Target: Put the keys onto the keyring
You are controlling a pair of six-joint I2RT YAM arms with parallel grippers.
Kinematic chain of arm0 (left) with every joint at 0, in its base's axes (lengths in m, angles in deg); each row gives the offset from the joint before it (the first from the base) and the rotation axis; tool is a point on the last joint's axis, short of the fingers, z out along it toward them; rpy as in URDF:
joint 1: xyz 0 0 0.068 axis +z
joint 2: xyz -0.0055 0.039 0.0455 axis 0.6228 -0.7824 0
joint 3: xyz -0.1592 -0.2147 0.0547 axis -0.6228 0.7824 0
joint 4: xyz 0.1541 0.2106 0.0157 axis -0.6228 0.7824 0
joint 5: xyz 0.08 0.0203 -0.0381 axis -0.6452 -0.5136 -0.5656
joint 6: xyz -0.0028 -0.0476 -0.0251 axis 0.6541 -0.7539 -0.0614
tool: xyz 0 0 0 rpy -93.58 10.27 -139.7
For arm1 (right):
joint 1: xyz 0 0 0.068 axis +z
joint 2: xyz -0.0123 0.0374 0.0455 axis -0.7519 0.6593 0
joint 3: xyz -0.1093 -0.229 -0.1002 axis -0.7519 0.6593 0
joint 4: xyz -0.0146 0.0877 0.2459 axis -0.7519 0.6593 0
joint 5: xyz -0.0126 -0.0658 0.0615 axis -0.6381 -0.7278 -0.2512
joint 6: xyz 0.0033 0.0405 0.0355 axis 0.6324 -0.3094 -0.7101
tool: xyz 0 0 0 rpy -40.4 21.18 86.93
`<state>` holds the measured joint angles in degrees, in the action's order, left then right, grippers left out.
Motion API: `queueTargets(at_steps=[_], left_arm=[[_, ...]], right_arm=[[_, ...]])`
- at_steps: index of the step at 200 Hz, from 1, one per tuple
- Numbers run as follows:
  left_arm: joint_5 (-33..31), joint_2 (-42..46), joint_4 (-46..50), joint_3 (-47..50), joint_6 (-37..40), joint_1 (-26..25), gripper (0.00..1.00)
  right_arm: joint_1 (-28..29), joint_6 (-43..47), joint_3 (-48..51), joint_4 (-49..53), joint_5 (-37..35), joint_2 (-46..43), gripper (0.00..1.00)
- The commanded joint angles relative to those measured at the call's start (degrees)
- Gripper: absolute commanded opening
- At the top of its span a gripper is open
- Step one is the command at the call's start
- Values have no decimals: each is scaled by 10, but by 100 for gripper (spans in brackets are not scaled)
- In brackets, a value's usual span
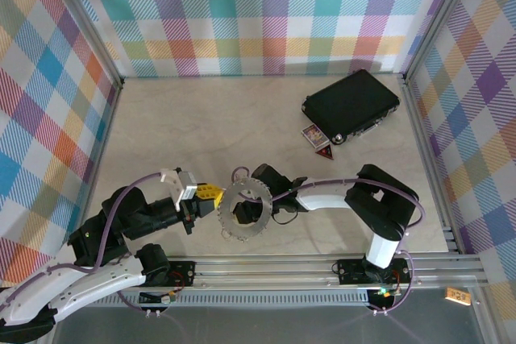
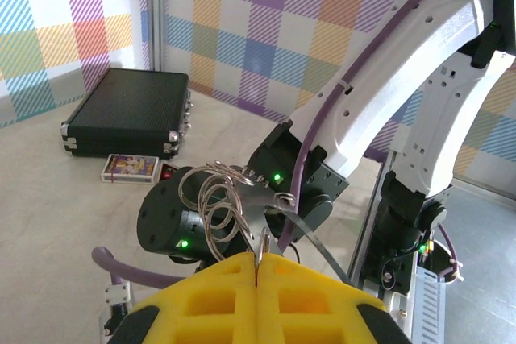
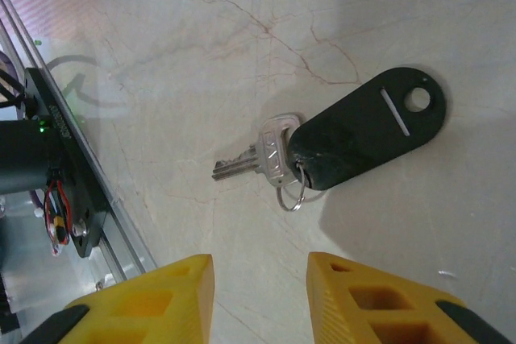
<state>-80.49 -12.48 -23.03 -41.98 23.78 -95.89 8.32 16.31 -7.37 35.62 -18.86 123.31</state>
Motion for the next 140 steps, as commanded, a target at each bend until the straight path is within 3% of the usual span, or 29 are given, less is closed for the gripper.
queueTargets(at_steps=[1,140], left_arm=[[-8,7,-22,4,-2,-5,0],[-10,4,-33,11,-2,-5,0]], right_arm=[[5,-24,8,-43,10,14,34],[8,-36,-20,-68,1,67,26]])
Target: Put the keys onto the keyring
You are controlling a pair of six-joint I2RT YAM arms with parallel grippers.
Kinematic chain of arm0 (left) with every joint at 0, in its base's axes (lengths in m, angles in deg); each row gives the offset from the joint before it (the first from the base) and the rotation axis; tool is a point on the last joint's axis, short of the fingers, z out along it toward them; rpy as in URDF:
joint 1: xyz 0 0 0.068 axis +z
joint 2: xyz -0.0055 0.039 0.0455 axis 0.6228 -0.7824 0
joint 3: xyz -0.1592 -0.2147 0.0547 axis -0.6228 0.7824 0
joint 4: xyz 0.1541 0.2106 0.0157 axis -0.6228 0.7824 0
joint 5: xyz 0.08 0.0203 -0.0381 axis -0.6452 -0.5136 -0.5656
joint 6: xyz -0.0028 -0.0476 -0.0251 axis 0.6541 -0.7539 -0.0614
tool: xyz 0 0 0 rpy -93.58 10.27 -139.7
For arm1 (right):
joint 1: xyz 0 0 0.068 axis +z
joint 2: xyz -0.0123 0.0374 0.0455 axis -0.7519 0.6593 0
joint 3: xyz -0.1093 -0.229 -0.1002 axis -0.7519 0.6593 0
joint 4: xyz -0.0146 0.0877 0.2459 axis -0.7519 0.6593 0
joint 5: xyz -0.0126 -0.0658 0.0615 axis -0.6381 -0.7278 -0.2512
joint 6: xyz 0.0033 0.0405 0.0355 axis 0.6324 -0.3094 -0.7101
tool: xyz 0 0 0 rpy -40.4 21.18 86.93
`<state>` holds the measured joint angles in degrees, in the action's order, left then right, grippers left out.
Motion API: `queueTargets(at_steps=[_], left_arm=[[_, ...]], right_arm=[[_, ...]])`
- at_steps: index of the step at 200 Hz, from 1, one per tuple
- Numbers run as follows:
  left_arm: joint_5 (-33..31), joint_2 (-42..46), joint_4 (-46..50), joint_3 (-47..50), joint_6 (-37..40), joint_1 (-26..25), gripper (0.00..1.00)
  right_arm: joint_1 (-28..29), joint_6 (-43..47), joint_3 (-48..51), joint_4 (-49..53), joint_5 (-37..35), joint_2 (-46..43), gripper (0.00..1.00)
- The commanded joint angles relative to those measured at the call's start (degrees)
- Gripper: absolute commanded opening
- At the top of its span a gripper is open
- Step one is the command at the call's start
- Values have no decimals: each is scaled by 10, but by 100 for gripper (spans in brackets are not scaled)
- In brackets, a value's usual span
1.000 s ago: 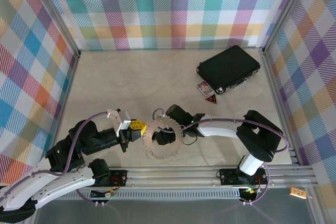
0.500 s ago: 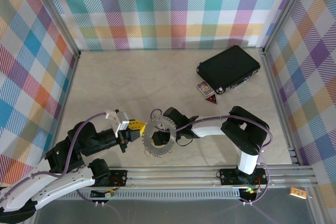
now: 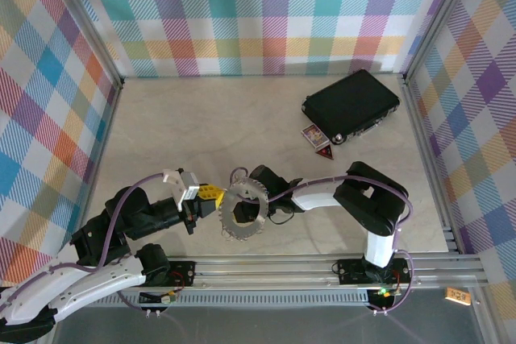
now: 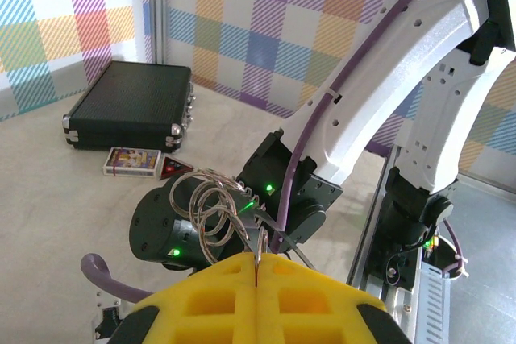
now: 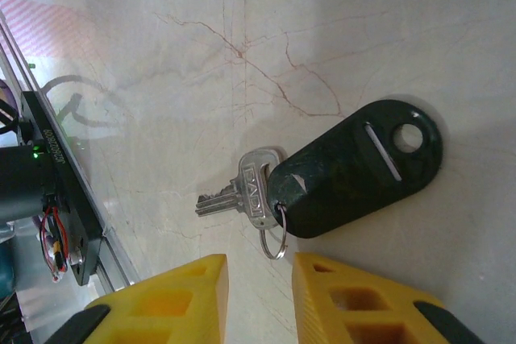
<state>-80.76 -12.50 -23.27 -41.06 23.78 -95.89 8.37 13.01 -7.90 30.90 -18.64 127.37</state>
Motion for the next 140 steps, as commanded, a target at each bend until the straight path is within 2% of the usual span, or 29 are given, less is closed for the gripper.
queueTargets(at_steps=[1,140], left_arm=[[-7,4,-30,2,-2,-5,0],[-9,12,-27,4,-4,-5,0]], right_arm=[[8,-3,-15,-21,-1,26,26],[8,-13,-15,-32,-11,30,8]])
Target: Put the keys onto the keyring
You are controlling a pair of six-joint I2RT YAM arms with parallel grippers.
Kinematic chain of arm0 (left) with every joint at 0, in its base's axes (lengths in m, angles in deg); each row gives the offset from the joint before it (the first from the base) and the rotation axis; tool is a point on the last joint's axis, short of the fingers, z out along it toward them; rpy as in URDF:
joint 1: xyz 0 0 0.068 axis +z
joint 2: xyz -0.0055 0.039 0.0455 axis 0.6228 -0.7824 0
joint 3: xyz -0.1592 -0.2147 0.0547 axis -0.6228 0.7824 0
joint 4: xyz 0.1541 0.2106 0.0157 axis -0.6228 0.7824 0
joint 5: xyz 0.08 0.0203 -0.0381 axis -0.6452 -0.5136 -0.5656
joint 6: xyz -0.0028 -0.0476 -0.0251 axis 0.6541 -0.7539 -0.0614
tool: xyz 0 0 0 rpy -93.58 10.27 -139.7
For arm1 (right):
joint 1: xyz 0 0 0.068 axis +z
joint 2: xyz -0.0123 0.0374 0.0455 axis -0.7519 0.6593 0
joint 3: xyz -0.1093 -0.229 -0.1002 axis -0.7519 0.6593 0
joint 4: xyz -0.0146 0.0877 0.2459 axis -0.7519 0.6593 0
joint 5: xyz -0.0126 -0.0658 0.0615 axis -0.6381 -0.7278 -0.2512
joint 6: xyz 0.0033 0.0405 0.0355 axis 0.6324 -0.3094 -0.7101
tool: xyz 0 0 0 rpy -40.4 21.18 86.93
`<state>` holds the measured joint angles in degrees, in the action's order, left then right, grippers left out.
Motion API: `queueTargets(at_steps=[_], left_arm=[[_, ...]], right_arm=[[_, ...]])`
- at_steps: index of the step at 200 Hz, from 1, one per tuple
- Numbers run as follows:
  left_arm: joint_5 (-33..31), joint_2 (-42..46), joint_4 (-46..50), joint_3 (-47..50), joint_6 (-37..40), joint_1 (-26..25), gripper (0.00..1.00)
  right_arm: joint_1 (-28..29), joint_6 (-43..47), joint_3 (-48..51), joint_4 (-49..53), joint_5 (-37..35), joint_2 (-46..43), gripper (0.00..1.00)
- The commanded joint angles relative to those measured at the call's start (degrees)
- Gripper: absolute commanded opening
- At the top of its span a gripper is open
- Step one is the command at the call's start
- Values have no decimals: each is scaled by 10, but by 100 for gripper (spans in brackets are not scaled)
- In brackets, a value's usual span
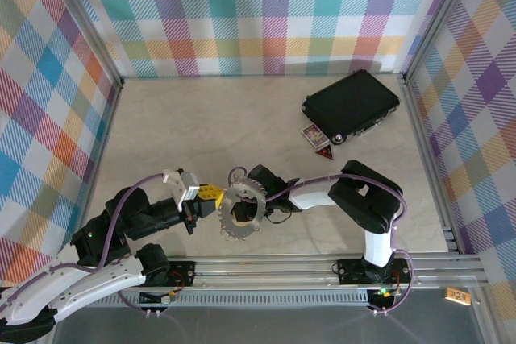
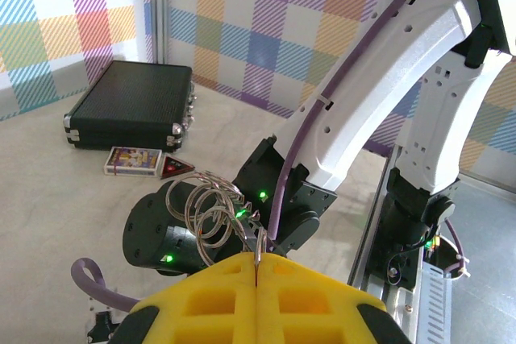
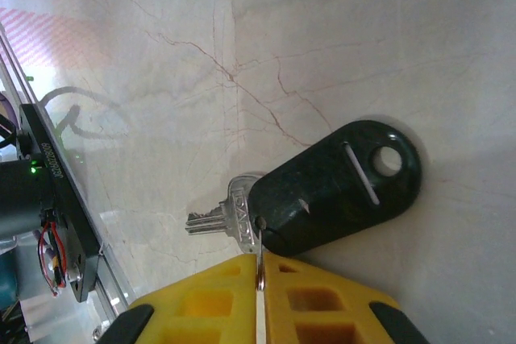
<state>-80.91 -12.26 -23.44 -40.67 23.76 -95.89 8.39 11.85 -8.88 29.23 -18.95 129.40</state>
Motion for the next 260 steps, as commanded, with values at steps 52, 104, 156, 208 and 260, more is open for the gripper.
queueTargets(at_steps=[52,104,156,208,260], left_arm=[[-15,8,-24,0,-2,-5,0],[-17,-1,-24,-2,1,-5,0],[-15,1,-24,-1,0,-5,0],[-14,3,-24,-2,1,-4,0],[-13,11,-18,-6,0,-5,0]], right_arm=[[8,17,3,20,-22,-29,3],[7,77,15,153,-56,-110,0],[1,136,35,354,-125,-208,0],[-6,152,51,480,-162,-257,0],[-6,174,39,546,-165,-249,0]])
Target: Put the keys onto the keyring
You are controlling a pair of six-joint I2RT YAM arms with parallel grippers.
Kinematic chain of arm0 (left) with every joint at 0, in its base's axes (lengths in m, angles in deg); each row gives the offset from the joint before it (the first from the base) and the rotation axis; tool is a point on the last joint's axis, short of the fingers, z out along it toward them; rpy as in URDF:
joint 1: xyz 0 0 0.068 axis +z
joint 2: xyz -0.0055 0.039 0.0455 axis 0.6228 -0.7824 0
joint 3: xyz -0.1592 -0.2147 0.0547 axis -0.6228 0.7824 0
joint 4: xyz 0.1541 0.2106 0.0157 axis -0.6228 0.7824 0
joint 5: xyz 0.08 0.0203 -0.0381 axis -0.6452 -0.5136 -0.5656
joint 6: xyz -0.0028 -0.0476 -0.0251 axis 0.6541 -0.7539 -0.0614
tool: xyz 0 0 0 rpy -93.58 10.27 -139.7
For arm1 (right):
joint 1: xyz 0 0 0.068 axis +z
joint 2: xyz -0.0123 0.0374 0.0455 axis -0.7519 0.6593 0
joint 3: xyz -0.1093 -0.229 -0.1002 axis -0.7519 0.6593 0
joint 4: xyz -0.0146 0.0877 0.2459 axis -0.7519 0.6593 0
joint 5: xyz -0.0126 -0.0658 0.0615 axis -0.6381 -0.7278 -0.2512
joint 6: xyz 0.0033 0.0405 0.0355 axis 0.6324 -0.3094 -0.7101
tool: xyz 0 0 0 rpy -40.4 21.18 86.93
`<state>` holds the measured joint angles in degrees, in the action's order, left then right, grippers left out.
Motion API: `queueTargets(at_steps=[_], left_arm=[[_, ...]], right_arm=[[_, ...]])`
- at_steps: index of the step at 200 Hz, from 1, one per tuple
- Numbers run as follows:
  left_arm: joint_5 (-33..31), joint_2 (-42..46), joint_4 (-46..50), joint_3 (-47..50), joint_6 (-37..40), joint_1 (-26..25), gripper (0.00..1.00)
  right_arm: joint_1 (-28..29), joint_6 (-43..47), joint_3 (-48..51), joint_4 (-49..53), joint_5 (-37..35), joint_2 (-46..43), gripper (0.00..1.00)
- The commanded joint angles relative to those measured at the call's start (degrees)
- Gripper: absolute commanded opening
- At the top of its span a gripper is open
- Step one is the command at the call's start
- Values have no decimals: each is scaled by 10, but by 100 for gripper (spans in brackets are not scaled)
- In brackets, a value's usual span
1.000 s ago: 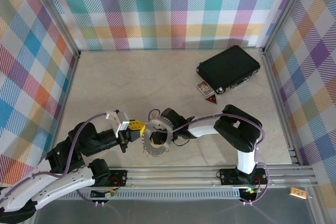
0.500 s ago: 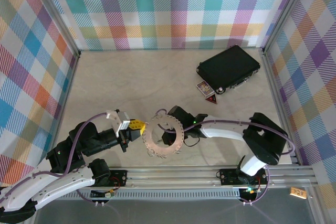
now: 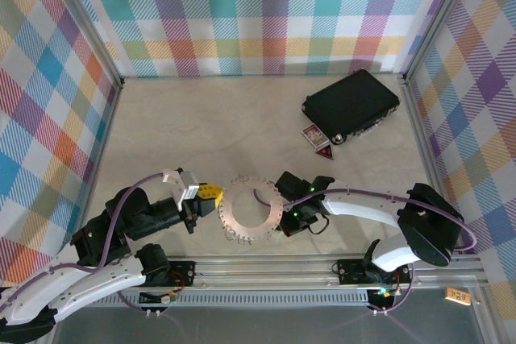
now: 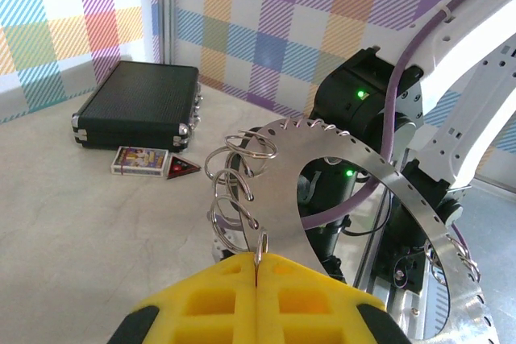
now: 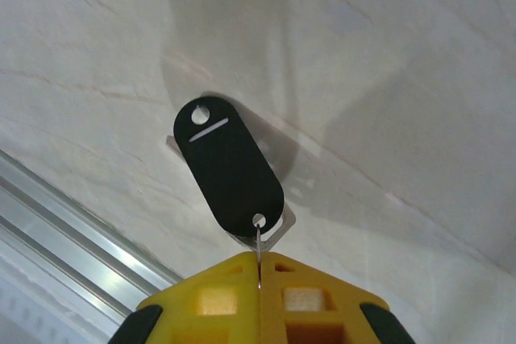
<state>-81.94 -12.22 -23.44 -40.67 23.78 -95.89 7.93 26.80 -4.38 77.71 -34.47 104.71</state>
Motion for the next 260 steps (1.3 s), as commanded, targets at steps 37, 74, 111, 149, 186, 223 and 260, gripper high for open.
queueTargets(at_steps=[37,74,111,149,186,223,260], left_arm=[[-9,17,-6,-9,-6,-5,0],[-22,13,14,-12,-10,-5,0],[-35,10,31,-18,-11,-4,0],[-42,3,50,-27,-14,-5,0],[-71,9,96,-64,2,-5,0],[-78,17,116,-84,7,-5,0],[-68,6,100,-63,-3,-5,0]], right_arm=[[-1,69,-53,105,-33,50,0],[-7,85,-68,106,-31,82,0],[-42,89,-56,92,-9,72,0],[-75,100,-53,82,0,57,0],[-94,102,-44,61,21,52,0],[-98,105,-41,54,18,46,1],[-98,104,-42,55,15,49,2]])
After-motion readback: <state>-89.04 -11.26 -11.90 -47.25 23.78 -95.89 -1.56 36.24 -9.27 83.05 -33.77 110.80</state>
